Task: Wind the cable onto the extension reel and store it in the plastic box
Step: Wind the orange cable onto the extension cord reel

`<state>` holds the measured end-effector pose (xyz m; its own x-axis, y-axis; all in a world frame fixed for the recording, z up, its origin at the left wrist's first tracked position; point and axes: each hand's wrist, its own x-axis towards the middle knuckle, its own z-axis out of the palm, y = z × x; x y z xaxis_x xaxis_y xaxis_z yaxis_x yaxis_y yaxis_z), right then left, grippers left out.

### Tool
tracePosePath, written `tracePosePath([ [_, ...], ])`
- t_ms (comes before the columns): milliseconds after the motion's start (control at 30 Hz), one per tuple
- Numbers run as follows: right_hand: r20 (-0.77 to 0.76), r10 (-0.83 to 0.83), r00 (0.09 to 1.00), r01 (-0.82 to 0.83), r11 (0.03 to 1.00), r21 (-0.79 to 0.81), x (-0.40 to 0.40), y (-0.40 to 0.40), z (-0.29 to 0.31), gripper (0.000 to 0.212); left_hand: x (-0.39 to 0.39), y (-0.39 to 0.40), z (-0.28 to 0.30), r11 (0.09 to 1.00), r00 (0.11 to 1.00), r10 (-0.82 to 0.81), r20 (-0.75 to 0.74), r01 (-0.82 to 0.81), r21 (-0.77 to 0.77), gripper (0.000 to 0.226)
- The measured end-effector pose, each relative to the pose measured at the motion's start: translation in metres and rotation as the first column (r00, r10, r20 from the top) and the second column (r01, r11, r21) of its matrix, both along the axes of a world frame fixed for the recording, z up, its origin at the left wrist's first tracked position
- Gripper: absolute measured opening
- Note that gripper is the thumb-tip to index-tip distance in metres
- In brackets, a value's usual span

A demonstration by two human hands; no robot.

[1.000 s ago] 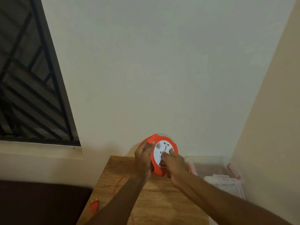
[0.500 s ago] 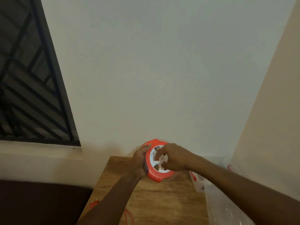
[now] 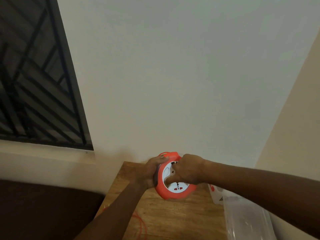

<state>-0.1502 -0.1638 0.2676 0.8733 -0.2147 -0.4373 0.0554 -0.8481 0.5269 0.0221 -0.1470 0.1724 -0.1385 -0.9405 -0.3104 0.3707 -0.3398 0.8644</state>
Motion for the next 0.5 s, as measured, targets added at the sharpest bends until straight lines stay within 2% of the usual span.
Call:
tracePosePath([
  [133,0.006,-0.005,1.0,0.006,0.995,-0.095,0.009,0.001,-0.002,0.08,0.003,0.0,-0.01,0.999,0.998,0.044,-0.038,-0.044,0.013,0.039],
  [233,0.032,-0.122,0.992,0.124,0.991,-0.054,0.017,0.005,0.003,0.049,0.002,-0.001,-0.013,0.997,0.993,0.074,-0.089,-0.075,-0.001,0.045],
  [267,0.073,-0.143,0.987,0.146,0.989,-0.03,0.018,0.006,0.006,0.045,0.004,-0.002,-0.014,0.997,0.993,0.081,-0.089,-0.082,-0.013,0.047],
  [367,0.056,0.006,0.998,0.0,0.995,-0.103,0.017,0.0,0.002,0.063,0.007,-0.005,-0.011,0.995,0.995,0.074,-0.074,-0.078,-0.061,0.057],
  [433,0.174,-0.06,0.983,0.068,0.997,-0.042,0.012,-0.005,-0.001,0.068,0.008,-0.007,-0.006,0.99,0.991,0.112,-0.079,-0.118,-0.081,0.055],
  [500,0.363,-0.247,0.899,0.224,0.969,0.106,0.01,-0.008,-0.001,0.066,0.006,-0.01,-0.001,0.977,0.976,0.171,-0.133,-0.185,-0.102,0.056],
])
